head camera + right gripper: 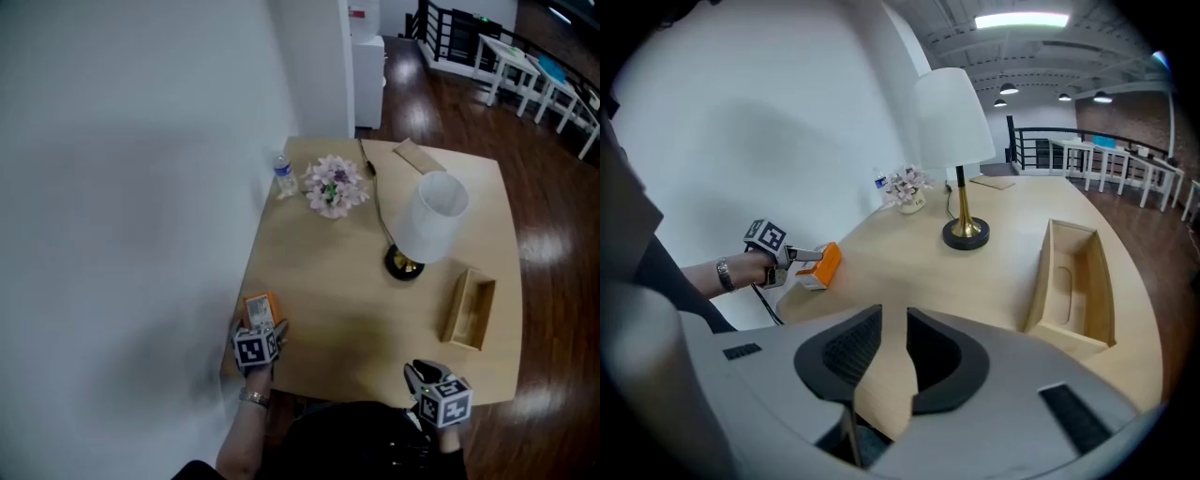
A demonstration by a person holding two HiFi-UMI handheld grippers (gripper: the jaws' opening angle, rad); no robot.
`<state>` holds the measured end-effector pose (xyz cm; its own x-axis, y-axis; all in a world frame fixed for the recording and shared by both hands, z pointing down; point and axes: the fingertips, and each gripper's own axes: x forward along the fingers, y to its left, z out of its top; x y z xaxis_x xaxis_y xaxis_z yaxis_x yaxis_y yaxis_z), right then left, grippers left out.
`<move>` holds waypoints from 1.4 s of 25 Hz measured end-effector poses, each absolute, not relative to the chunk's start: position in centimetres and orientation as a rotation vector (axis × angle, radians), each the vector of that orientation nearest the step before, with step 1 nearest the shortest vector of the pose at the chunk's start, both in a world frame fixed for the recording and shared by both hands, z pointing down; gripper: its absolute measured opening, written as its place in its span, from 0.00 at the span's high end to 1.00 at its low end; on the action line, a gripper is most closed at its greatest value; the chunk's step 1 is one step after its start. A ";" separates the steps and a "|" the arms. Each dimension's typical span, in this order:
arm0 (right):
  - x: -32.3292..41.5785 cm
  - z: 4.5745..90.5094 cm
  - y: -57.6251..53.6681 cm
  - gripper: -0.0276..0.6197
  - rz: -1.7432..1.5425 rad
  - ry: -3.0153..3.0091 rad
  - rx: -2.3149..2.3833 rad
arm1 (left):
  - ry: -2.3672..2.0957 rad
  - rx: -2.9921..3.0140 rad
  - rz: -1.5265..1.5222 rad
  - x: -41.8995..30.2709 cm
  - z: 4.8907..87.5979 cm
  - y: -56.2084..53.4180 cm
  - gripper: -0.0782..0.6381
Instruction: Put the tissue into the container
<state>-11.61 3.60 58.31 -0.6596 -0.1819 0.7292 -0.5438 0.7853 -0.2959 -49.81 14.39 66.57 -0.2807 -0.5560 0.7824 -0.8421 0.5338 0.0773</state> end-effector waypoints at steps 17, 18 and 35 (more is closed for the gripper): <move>-6.5 59.1 4.9 0.79 0.845 -2.234 0.751 | -1.876 1.246 0.468 -47.9 66.8 14.4 0.31; -5.9 59.1 4.4 0.79 0.848 -2.236 0.766 | -1.859 1.282 0.464 -46.4 66.2 13.6 0.31; 9.8 59.8 -2.7 0.79 0.906 -2.225 0.879 | -1.380 1.966 0.484 -5.2 58.4 -11.7 0.31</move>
